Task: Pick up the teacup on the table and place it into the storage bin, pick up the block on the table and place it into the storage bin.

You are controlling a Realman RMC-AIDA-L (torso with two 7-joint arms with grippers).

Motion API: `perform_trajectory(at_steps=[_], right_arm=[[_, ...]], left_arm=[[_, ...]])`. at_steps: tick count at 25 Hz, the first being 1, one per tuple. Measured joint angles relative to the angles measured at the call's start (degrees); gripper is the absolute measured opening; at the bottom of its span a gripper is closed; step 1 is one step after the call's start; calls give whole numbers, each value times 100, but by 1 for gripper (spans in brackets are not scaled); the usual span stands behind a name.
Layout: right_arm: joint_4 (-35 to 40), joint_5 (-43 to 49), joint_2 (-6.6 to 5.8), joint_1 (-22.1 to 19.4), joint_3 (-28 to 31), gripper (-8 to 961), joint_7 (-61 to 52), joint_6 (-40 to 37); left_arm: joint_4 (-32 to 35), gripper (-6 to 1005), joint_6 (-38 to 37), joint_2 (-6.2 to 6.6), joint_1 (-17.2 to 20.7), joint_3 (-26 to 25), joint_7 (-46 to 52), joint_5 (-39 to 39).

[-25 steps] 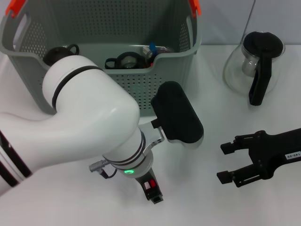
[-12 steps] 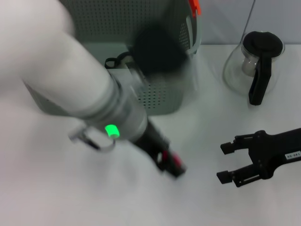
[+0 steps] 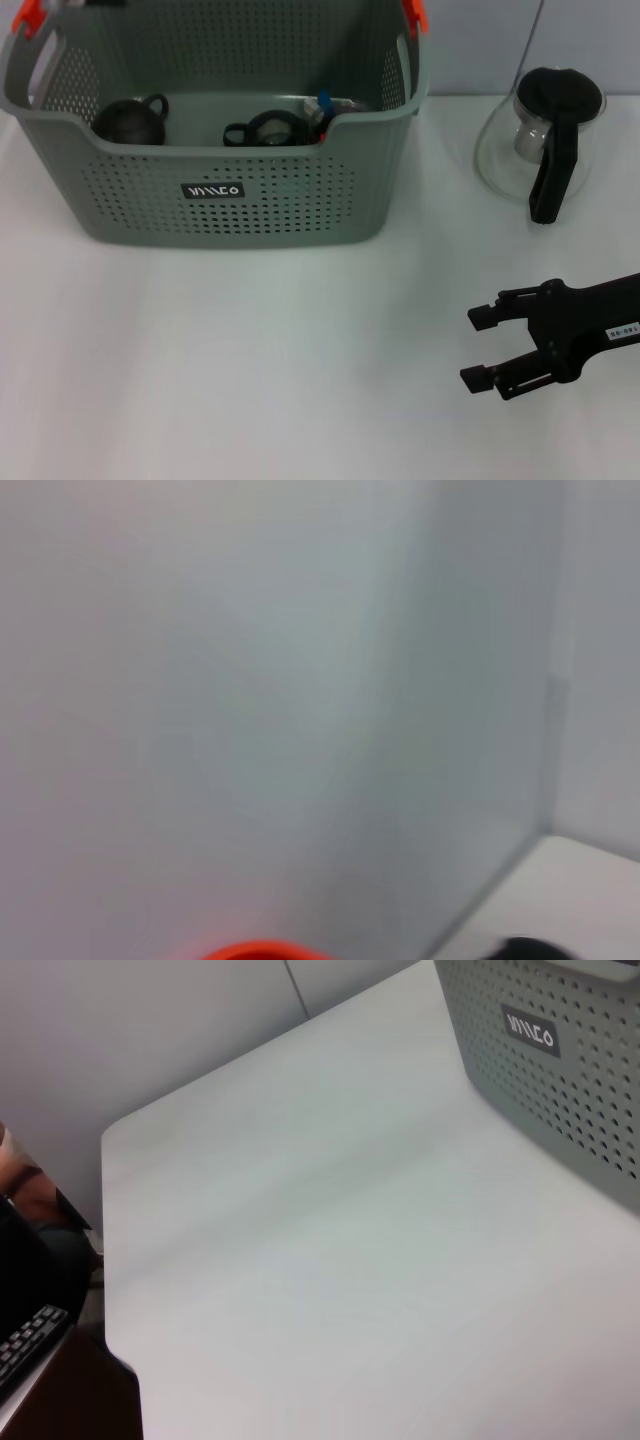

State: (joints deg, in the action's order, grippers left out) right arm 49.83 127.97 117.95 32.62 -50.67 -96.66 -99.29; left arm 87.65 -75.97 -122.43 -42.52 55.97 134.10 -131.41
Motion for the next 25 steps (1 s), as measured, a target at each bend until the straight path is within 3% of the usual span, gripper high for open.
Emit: perform_trajectory(at_steps=[6, 9, 11, 13, 17, 18, 19, 20, 21, 22, 25], right_arm=[[0, 0, 0, 65, 2, 941, 37, 8], [3, 0, 0, 92, 6, 941, 48, 11], [23, 0, 0, 93, 13, 941, 49, 6], [54, -2, 0, 94, 19, 941, 50, -2], [61, -43, -43, 85, 42, 941, 53, -12], [62, -51, -48, 83, 62, 941, 58, -15], [62, -56, -51, 82, 90, 940, 69, -18], [63, -61, -52, 82, 132, 940, 90, -28], [63, -61, -53, 80, 184, 940, 119, -40], [63, -64, -52, 80, 257, 940, 165, -76], [62, -151, -38, 81, 548, 940, 365, -290]], left_arm=[[-1711, 666, 1372, 160, -423, 65, -49, -199], [-1840, 666, 1488, 194, -421, 40, -52, -177], [-1664, 792, 1459, 181, -302, 17, -25, -161], [-1420, 848, 1317, 161, -161, -47, 13, -79], [-780, 961, 254, 95, 439, -431, -203, 1065], [-720, 961, -56, 85, 620, -512, -402, 1577], [-781, 961, -748, 72, 1060, -611, -990, 2723], [-903, 961, -1174, 71, 1278, -639, -1350, 3309], [-903, 961, -1174, 71, 1278, -639, -1350, 3309], [-1078, 961, -1643, 56, 1479, -641, -1714, 3808], [-1454, 962, -2424, -24, 1794, -748, -2325, 4277]])
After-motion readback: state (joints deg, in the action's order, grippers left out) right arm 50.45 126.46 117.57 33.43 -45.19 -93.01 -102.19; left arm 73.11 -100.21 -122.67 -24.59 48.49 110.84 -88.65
